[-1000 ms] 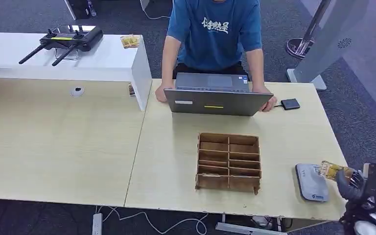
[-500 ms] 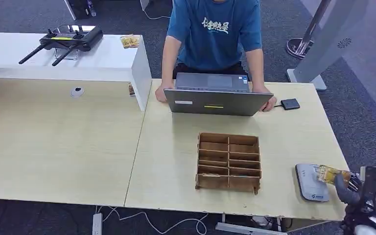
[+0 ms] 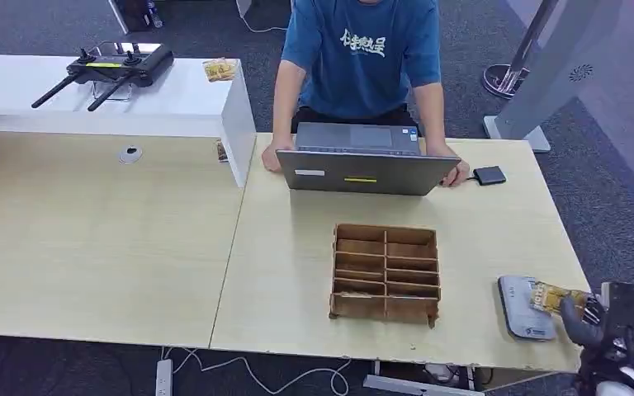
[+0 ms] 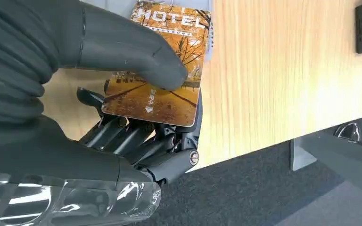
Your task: Pass the card to the sensor for recognition and then transmit it.
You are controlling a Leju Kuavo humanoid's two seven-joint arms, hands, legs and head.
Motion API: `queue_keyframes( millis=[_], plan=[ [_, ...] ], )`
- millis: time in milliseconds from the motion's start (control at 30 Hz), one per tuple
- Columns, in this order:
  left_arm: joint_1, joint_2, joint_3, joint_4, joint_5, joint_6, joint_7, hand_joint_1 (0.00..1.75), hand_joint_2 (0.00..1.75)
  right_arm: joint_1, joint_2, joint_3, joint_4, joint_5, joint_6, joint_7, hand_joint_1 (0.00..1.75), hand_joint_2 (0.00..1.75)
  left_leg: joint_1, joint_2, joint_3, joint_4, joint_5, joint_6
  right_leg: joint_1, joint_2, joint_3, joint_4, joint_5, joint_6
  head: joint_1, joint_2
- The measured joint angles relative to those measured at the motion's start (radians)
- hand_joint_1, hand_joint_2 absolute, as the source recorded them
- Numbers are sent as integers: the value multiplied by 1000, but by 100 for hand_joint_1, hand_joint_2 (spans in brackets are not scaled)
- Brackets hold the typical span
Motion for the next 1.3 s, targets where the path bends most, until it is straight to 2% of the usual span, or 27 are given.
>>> queue_keyframes(
  millis=[333,767,1300],
  plan=[
    [0,0,2,1,1,6,0,0,0,-1,-2,15,16,19,22,10,175,175,0,0,0,0,0,0,0,0,0,0,0,0,0,0],
    [0,0,8,2,1,6,0,0,0,-1,-58,48,32,52,61,36,175,175,0,0,0,0,0,0,0,0,0,0,0,0,0,0],
    [0,0,10,2,0,6,0,0,0,-3,-80,68,49,62,80,44,175,175,0,0,0,0,0,0,0,0,0,0,0,0,0,0]
  ],
)
